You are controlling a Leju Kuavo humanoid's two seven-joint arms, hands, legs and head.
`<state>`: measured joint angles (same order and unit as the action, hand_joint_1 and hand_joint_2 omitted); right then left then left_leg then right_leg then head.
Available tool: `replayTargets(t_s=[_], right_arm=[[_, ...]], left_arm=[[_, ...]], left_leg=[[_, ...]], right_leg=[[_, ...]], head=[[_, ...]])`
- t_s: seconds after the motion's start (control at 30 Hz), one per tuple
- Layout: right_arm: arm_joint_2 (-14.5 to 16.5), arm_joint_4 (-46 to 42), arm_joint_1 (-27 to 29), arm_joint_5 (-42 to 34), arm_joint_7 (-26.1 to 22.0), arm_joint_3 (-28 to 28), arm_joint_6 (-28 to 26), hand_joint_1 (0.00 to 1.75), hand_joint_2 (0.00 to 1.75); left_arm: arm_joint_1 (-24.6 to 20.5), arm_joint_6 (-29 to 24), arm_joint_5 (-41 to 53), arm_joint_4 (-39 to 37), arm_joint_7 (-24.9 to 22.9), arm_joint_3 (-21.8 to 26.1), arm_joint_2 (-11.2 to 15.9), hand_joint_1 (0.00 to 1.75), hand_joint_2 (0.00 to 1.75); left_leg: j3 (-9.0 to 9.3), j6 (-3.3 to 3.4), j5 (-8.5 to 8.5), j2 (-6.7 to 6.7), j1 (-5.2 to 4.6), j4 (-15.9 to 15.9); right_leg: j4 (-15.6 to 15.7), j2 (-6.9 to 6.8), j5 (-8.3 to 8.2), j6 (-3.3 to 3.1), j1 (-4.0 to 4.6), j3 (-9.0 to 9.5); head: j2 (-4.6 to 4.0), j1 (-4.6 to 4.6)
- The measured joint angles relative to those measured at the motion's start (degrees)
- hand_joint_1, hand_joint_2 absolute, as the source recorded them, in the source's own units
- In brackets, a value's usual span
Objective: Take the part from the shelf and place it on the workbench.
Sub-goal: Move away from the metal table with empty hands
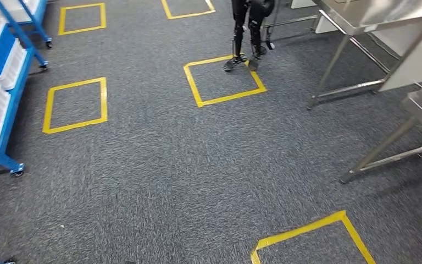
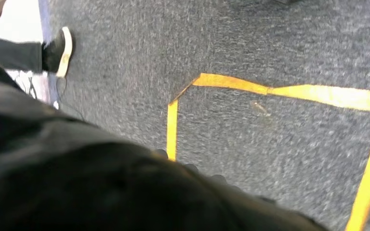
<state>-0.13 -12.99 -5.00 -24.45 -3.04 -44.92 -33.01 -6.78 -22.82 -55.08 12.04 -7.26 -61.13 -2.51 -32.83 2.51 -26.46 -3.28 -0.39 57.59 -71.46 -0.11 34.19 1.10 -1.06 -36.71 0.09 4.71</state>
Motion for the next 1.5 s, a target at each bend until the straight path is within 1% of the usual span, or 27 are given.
replayTargets(t_s=[0.03,0.1,0.17,0.23,0.3,0.37,0.43,0.47,0.5,0.57,0.6,0.63,0.7,0.77,0.83,0.9,0.97,1.0,1.03,1.07,1.13,1.2,1.27,1.33,1.4,1.47,1.5], right_arm=[[0.05,0.01,0.02,0.25,-0.02,0.01,0.36,0.0,0.0],[0.15,0.01,0.04,0.47,-0.16,0.03,0.88,0.0,0.0],[0.31,0.01,-0.06,0.24,-0.52,0.08,1.31,0.0,0.0],[0.59,-0.01,-0.16,-0.26,-1.01,0.22,1.94,0.0,0.0],[0.8,0.02,-0.12,-1.23,-1.57,0.46,2.76,0.0,0.0],[0.82,0.05,0.05,-3.13,-2.3,0.97,3.73,0.0,0.0],[0.83,0.05,0.21,-4.98,-2.95,1.76,4.54,0.0,0.0],[0.84,0.05,0.24,-5.49,-3.11,2.15,4.72,0.0,0.0],[0.86,0.05,0.24,-5.73,-3.2,2.52,4.8,0.0,0.0],[0.95,0.05,0.2,-5.91,-3.27,3.2,4.89,0.0,0.0],[1.02,0.05,0.19,-6.04,-3.16,3.53,5.18,0.0,0.0],[1.08,0.05,0.17,-6.22,-2.98,3.83,5.58,0.0,0.0],[1.2,0.05,0.11,-6.47,-2.44,4.26,6.5,0.0,0.0],[1.4,0.04,-0.01,-6.11,-2.15,4.41,6.79,0.0,0.0],[1.56,0.02,-0.12,-5.99,-2.32,4.48,6.64,0.0,0.0],[1.57,0.01,-0.12,-6.73,-2.69,4.75,6.34,0.0,0.0],[1.6,0.02,0.06,-7.36,-2.82,5.06,5.71,0.0,0.0],[1.63,0.03,0.18,-7.25,-2.78,5.13,5.19,0.0,0.0],[1.67,0.04,0.24,-6.88,-2.73,5.15,4.53,0.0,0.0],[1.71,0.04,0.26,-6.24,-2.67,5.14,3.81,0.0,0.0],[1.82,0.05,0.27,-4.7,-2.64,5.03,2.28,0.0,0.0],[2.01,0.05,0.12,-3.5,-2.75,4.76,1.05,0.0,0.0],[2.22,0.03,-0.16,-2.98,-2.87,4.56,0.47,0.0,0.0],[2.42,0.0,-0.24,-2.79,-2.94,4.52,0.3,0.0,0.0],[2.54,-0.01,-0.11,-2.71,-2.98,4.37,0.23,0.0,0.0],[2.58,-0.01,0.05,-2.7,-2.99,4.15,0.21,0.0,0.0],[2.58,-0.01,0.08,-2.7,-2.99,4.04,0.2,0.0,0.0]], left_arm=[[0.08,0.0,-0.03,0.0,-0.94,0.0,-0.07,0.0,0.0],[0.09,-0.26,-0.5,0.01,-2.21,0.0,-0.19,0.0,0.0],[0.03,-0.73,-1.38,0.02,-3.04,0.0,-0.37,0.0,0.0],[0.15,-1.0,-1.64,0.02,-4.05,0.0,-0.52,0.0,0.0],[0.26,-1.19,-1.22,0.03,-4.86,0.0,-0.58,0.0,0.0],[0.14,-1.34,-1.03,0.05,-4.39,0.0,-0.61,0.0,0.0],[0.0,-1.35,-1.14,0.06,-3.36,0.0,-0.62,0.0,0.0],[0.0,-1.34,-1.19,0.07,-3.06,0.0,-0.62,0.0,0.0],[0.03,-1.34,-1.22,0.07,-2.91,0.0,-0.61,0.0,0.0],[0.12,-1.29,-1.23,0.07,-2.72,0.0,-0.56,0.0,0.0],[0.08,-1.18,-1.05,0.07,-2.34,0.0,-0.53,0.0,0.0],[-0.01,-1.0,-0.8,0.07,-1.77,0.0,-0.5,0.0,0.0],[-0.21,-0.45,-0.08,0.07,-0.42,-0.01,-0.45,0.0,0.0],[-0.08,0.2,0.62,0.07,0.19,-0.04,-0.39,0.0,0.0],[0.1,0.76,1.3,0.07,0.21,-0.09,-0.37,0.0,0.0],[-0.02,1.04,1.57,0.07,0.03,-0.13,-0.4,0.0,0.0],[-0.2,1.24,1.24,0.07,-0.13,-0.14,-0.46,0.0,0.0],[-0.2,1.41,0.96,0.07,-0.17,-0.15,-0.48,0.0,0.0],[-0.15,1.64,0.69,0.07,-0.18,-0.15,-0.49,0.0,0.0],[-0.07,1.99,0.52,0.07,-0.2,-0.15,-0.49,0.0,0.0],[-0.04,3.06,0.48,0.07,-0.4,-0.19,-0.49,0.0,0.0],[-0.06,4.14,0.81,0.07,-0.69,-0.31,-0.49,0.0,0.0],[0.15,4.72,1.1,0.07,-0.85,-0.44,-0.48,0.0,0.0],[0.35,4.88,1.17,0.07,-0.91,-0.51,-0.45,0.0,0.0],[0.23,4.93,1.18,0.07,-0.94,-0.57,-0.45,0.0,0.0],[0.1,4.99,1.18,0.07,-0.93,-0.63,-0.48,0.0,0.0],[0.14,5.01,1.18,0.07,-0.93,-0.67,-0.49,0.0,0.0]], left_leg=[[-0.02,-0.13,-0.2,-0.87,0.04,0.36],[-0.41,-0.59,-0.62,-2.29,0.08,1.17],[-0.95,-1.22,-0.73,-3.32,0.17,1.56],[-1.27,-1.86,-0.63,-4.17,0.34,1.53],[-2.15,-2.45,-1.53,-2.03,0.23,3.15],[-5.1,-2.99,-4.42,1.52,0.28,9.03],[-8.79,-3.36,-6.91,2.69,0.54,15.81],[-9.58,-3.42,-6.82,2.83,0.59,17.06],[-9.31,-3.39,-5.75,2.93,0.59,16.3],[-6.0,-2.97,-1.86,3.59,0.49,9.79],[-4.1,-2.58,-0.62,4.63,0.19,6.14],[-2.66,-2.17,0.16,5.48,-0.13,3.39],[-1.75,-1.48,0.02,6.21,-0.73,1.4],[-1.51,-0.94,0.27,5.04,-0.57,0.72],[-0.57,-0.37,0.76,4.0,-0.19,-0.58],[0.04,0.04,1.05,2.97,-0.05,-1.22],[0.06,0.22,1.03,1.56,-0.09,-1.14],[0.08,0.23,0.95,0.72,-0.09,-1.01],[0.1,0.16,0.83,-0.21,-0.06,-0.8],[0.11,0.04,0.64,-1.08,-0.01,-0.5],[-0.22,-0.42,0.13,-2.63,0.04,0.42],[-0.8,-1.04,-0.15,-3.79,0.1,1.0],[-1.22,-1.72,-0.14,-4.4,0.24,1.02],[-2.12,-2.32,-1.16,-1.85,0.17,2.69],[-5.01,-2.81,-4.14,1.62,0.17,8.48],[-8.75,-3.18,-6.72,2.57,0.46,15.37],[-9.64,-3.28,-6.74,2.72,0.57,16.85]], right_leg=[[3.45,0.54,-2.25,-0.07,-0.07,1.2],[9.25,3.07,-4.66,-0.23,-0.28,3.4],[10.79,4.55,-4.63,-0.53,-0.24,3.95],[11.1,3.41,-4.84,-1.15,-0.15,4.31],[11.53,2.04,-5.0,-1.89,-0.27,4.88],[11.76,0.48,-5.0,-2.41,-0.15,5.11],[11.76,-1.18,-4.82,-2.64,0.05,5.17],[11.76,-1.95,-4.7,-2.67,0.1,5.24],[11.76,-2.62,-4.55,-2.66,0.12,5.37],[11.77,-3.8,-4.23,-2.55,0.14,5.81],[11.81,-4.33,-4.04,-2.39,0.23,6.04],[11.85,-4.84,-3.87,-2.17,0.32,6.23],[12.11,-5.81,-3.67,-1.6,0.43,6.54],[12.58,-6.44,-3.5,-0.96,0.4,7.08],[11.26,-4.53,-2.19,-0.45,0.39,6.93],[5.51,-1.52,0.81,-0.29,0.34,4.33],[-1.06,-0.42,2.83,-0.22,0.34,0.65],[-2.1,-0.27,2.33,-0.16,0.28,-0.31],[-1.05,-0.12,0.74,-0.1,0.17,-0.33],[1.94,0.28,-1.59,-0.06,0.0,0.61],[8.52,2.55,-4.92,-0.12,-0.42,2.96],[11.16,3.92,-5.36,-0.41,-0.42,3.88],[11.52,2.91,-5.46,-1.06,-0.24,4.26],[11.97,1.7,-5.68,-1.85,-0.26,4.81],[12.19,0.2,-5.62,-2.37,-0.14,5.05],[12.18,-1.53,-5.36,-2.59,0.05,5.15],[12.18,-2.34,-5.2,-2.61,0.09,5.24]], head=[[0.0,-0.01],[0.0,-0.06],[0.0,-0.09],[0.0,-0.12],[0.0,0.22],[0.0,0.66],[0.0,0.75],[0.0,0.75],[0.0,0.76],[0.0,0.78],[0.0,0.77],[0.0,0.75],[0.0,0.72],[0.0,0.72],[0.0,0.47],[0.0,0.12],[0.0,0.03],[0.0,0.03],[0.0,0.02],[0.0,0.02],[0.0,-0.03],[0.0,-0.16],[0.0,-0.22],[0.0,-0.01],[0.0,0.26],[0.0,0.34],[0.0,0.34]])
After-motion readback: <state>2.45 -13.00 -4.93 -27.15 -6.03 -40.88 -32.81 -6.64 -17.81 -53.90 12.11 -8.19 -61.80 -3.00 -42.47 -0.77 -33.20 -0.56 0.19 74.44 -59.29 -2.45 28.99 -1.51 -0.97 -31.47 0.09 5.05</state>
